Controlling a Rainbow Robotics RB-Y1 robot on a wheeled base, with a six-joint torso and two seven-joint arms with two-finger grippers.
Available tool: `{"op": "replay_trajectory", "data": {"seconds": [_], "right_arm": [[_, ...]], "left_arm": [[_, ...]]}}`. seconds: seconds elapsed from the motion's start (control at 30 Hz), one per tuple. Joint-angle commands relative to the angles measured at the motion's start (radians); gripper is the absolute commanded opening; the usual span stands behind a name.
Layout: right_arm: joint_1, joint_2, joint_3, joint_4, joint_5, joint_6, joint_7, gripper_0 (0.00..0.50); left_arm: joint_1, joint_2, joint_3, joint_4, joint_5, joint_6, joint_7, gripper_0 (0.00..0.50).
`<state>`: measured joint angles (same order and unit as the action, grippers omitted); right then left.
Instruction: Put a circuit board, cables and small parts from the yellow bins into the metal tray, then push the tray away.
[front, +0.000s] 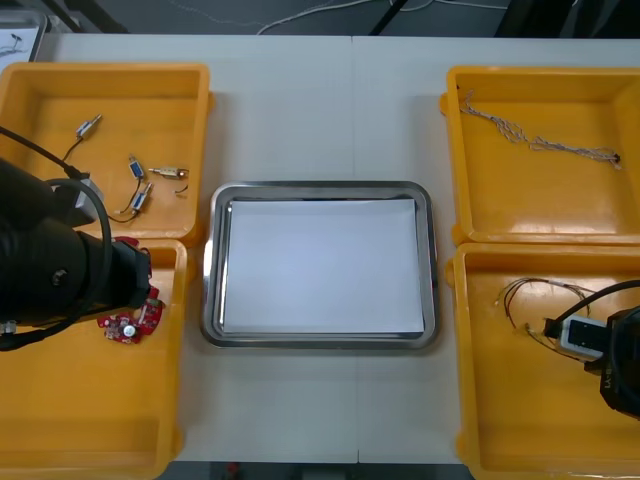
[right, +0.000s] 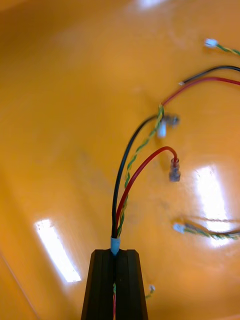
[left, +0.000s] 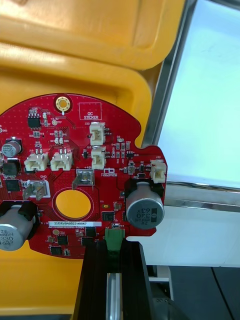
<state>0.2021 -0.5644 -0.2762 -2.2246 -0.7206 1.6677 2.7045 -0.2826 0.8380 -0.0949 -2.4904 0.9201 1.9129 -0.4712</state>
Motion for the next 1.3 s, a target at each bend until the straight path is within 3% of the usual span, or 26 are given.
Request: {"op": "replay_trajectory", "data": {"seconds": [0.03,0.33,0.67,0.8,1.3], "right_arm": [[-0.047,0.011,-0.094,-0.037,-0.028,0.049,0.001,0.000],[-0.082,0.009,-0.175,-0.056,-0.049,0.098,-0.029,0.000],[-0.139,0.009,-0.233,-0.115,-0.051,0.252,-0.304,0.000],[-0.148,0.011,-0.236,-0.145,-0.048,0.252,-0.417,0.000],[-0.220,-0.009,-0.173,-0.222,-0.010,0.252,-0.749,0.000]], "left_arm": [[-0.102,0.061,-0.138,-0.034,-0.036,0.007,0.082,0.000],[-0.202,0.026,-0.313,-0.027,-0.116,0.007,0.195,0.000],[-0.265,-0.077,-0.430,0.053,-0.233,0.007,0.203,0.000],[-0.296,-0.131,-0.480,0.128,-0.290,0.007,0.194,0.000],[-0.349,-0.231,-0.572,0.217,-0.302,-0.009,0.172,0.000]]}}
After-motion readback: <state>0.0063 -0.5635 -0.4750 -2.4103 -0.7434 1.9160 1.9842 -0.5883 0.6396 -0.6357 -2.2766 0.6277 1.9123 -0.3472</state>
